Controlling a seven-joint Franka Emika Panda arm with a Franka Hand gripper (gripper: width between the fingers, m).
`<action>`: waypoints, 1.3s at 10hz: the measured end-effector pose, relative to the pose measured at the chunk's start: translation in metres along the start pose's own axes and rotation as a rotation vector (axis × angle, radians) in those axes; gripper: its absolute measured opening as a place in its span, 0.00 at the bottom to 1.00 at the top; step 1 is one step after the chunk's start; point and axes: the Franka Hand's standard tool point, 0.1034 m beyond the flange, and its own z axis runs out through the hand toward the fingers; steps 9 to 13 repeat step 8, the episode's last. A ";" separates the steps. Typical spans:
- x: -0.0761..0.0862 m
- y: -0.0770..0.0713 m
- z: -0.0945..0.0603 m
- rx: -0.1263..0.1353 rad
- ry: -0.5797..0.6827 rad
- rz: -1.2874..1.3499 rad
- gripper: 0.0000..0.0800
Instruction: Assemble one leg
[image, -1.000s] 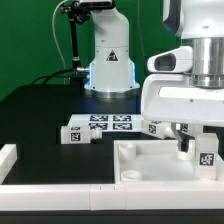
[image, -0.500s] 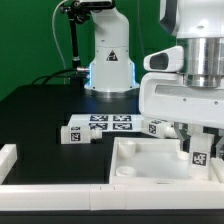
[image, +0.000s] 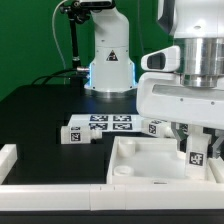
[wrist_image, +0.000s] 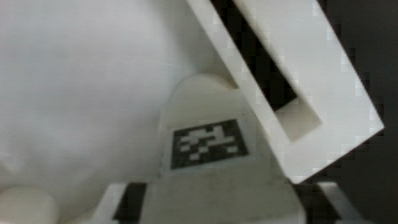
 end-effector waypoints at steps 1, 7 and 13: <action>0.000 0.000 0.000 0.000 0.000 0.000 0.40; 0.019 -0.016 -0.052 0.047 0.002 -0.001 0.81; 0.019 -0.016 -0.051 0.047 0.005 -0.003 0.81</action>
Offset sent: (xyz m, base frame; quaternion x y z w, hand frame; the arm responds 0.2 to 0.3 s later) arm -0.0010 0.0096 0.0526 0.0324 -0.0292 -0.0268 0.9987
